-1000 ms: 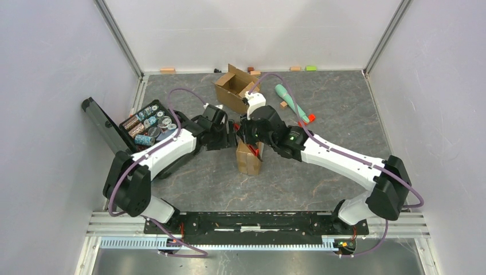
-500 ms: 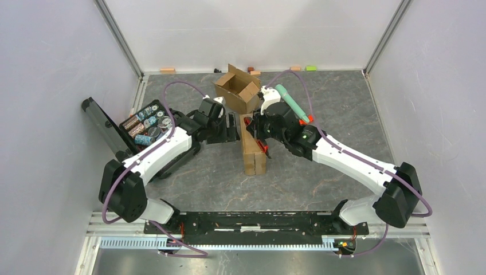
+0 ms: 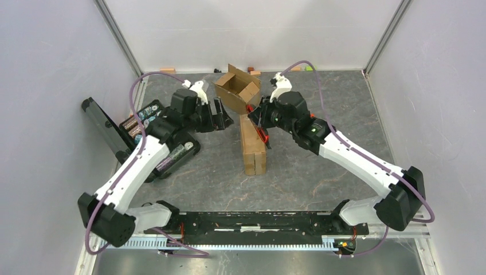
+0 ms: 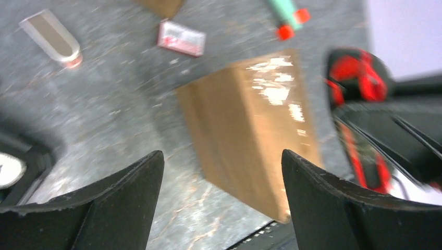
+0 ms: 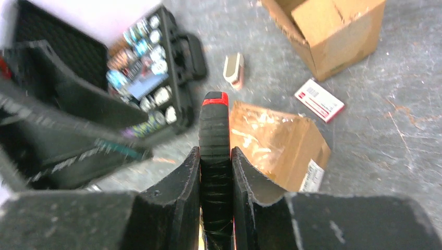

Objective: Unpack the express box
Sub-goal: Cut the express box at the center of the board.

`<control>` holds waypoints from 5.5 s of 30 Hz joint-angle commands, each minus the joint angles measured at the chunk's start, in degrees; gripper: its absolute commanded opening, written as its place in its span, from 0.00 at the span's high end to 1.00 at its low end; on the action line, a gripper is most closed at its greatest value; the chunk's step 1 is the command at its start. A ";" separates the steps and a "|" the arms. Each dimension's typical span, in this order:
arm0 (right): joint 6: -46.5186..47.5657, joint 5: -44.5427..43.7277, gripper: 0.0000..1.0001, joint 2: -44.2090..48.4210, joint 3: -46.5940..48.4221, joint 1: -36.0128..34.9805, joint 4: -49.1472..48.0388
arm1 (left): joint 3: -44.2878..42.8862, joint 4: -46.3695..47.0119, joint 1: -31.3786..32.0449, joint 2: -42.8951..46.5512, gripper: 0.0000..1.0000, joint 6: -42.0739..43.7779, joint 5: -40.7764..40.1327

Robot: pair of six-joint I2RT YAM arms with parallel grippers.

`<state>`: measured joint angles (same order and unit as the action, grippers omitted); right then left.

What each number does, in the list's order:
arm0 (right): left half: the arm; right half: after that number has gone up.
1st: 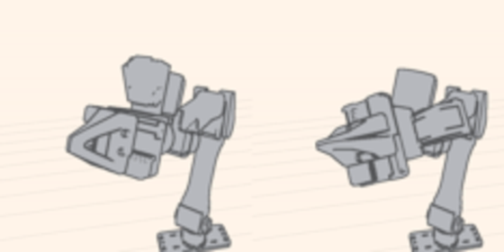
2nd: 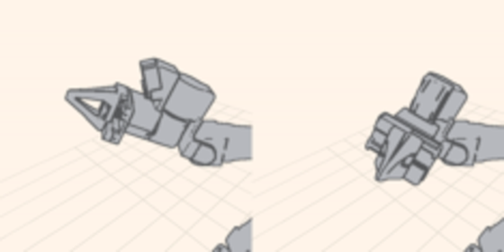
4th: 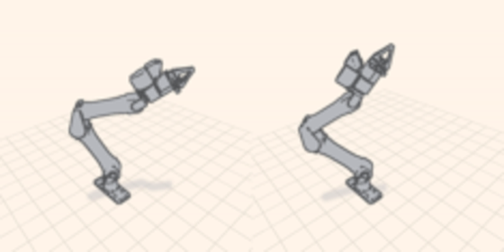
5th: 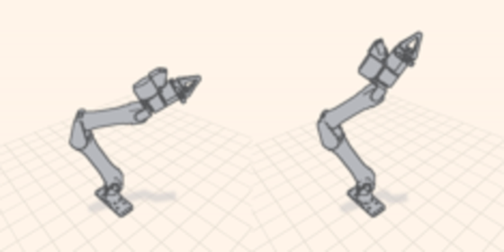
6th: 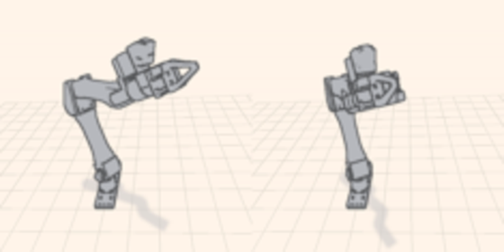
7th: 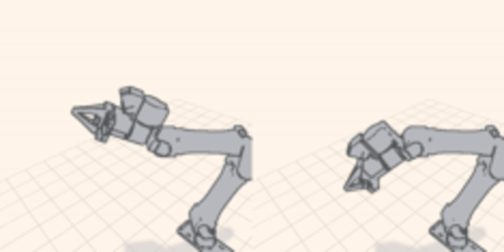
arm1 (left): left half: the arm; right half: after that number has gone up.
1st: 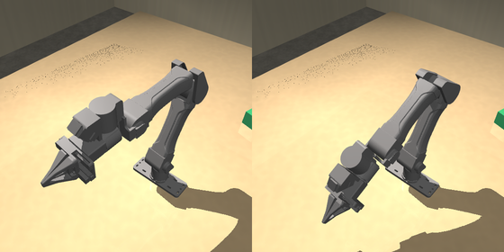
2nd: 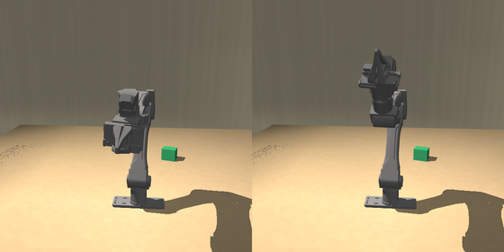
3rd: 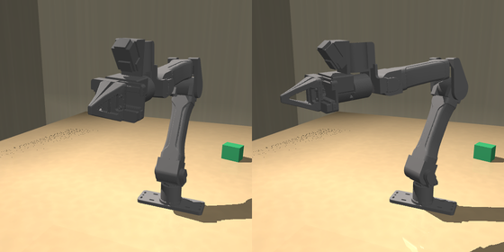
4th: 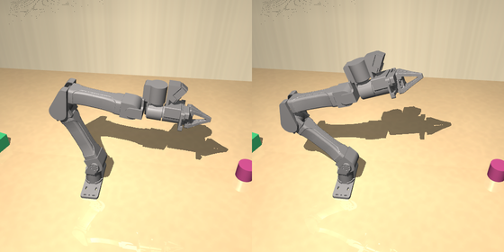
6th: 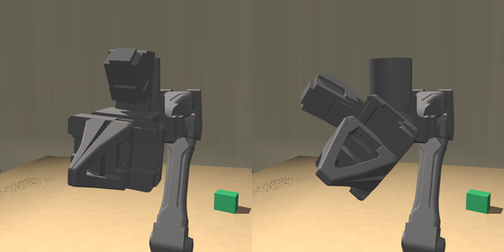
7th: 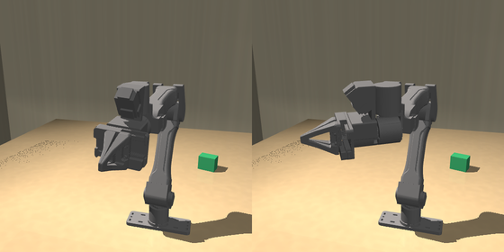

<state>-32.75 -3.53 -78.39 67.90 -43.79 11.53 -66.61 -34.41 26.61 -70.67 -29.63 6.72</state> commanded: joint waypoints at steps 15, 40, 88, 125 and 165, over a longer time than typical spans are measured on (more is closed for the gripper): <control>-30.74 -2.21 1.00 9.78 -12.92 2.22 -42.46 | 7.41 46.39 2.65 3.86 0.08 -19.34 28.27; -37.57 -5.03 1.00 10.51 -19.73 2.58 -54.64 | 8.17 58.58 7.27 -2.23 0.36 -29.04 37.32; -3.53 38.61 0.64 17.77 -9.46 8.72 -20.96 | -11.34 22.72 9.25 -11.75 0.98 11.64 64.32; 13.89 0.05 1.00 26.02 -9.59 8.63 5.36 | -25.34 -4.02 7.26 -25.06 0.13 10.00 -15.15; 21.38 2.81 1.00 29.93 -7.23 -6.91 13.99 | -19.02 3.71 9.47 -19.08 0.12 8.75 11.36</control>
<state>-15.62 -3.81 -50.35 54.43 -50.52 24.97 -80.40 -27.53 37.30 -94.56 -24.32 18.04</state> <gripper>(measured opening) 0.284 0.877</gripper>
